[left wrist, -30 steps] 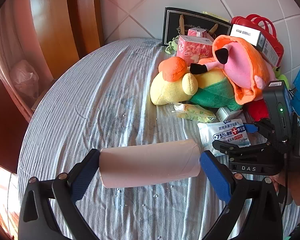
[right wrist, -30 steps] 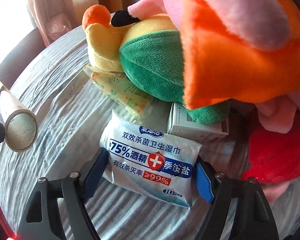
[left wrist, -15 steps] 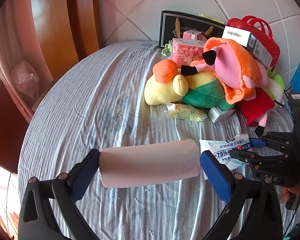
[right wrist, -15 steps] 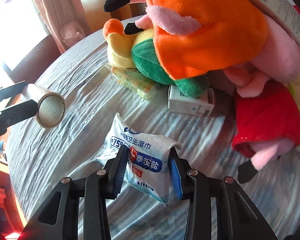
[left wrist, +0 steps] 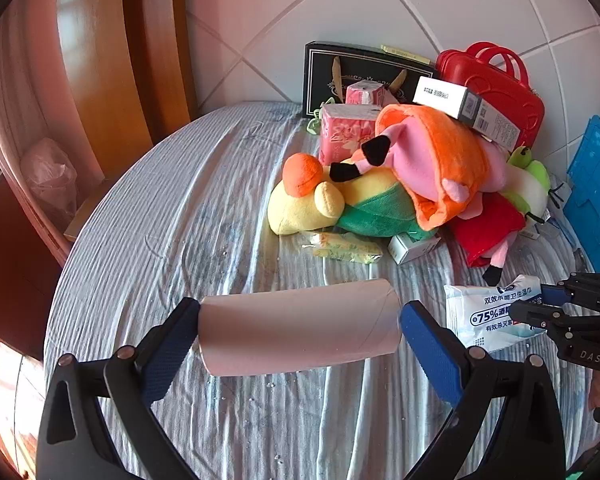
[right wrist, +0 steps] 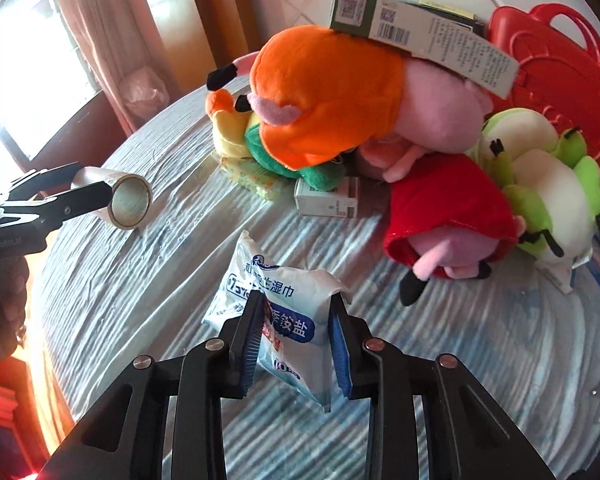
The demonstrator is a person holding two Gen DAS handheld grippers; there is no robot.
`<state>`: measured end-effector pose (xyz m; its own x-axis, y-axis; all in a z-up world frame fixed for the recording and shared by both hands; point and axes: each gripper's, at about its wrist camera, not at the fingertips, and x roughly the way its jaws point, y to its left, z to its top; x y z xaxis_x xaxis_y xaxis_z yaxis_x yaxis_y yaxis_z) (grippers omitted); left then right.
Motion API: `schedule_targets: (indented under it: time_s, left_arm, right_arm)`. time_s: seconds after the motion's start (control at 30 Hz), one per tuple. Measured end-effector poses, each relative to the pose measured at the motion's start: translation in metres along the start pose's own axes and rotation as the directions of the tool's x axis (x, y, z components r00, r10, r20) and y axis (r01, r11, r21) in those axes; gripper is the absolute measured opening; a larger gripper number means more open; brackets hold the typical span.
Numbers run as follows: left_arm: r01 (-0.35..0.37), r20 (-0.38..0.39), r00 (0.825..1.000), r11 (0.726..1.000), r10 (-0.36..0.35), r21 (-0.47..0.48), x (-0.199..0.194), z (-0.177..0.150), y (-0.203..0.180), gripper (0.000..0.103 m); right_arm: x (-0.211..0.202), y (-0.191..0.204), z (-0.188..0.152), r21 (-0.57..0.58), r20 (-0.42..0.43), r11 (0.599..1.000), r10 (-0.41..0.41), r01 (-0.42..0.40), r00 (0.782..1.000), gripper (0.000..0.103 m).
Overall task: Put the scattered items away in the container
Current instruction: 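Carry the paper roll and wipes pack with both grippers to the blue crate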
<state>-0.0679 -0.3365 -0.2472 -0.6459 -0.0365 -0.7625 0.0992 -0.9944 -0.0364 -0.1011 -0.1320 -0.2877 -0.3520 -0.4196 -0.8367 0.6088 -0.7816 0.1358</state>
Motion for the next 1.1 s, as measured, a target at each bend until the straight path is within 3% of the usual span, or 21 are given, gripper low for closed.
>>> schedule_targets:
  time_s: [0.63,1.1]
  left_arm:
    - [-0.005,0.057,0.998,0.999,0.002,0.041,-0.074,0.033,-0.059,0.101]
    - [0.009,0.113,0.993,0.995,-0.020,0.100,-0.146,0.064,-0.142,0.101]
  right_arm:
    - [-0.164,-0.055,-0.017,0.066,0.118,0.997,-0.055,0.047,0.992,0.028]
    - [-0.303,-0.081,-0.029,0.098,0.281,0.994,-0.081,0.055,0.956,0.027]
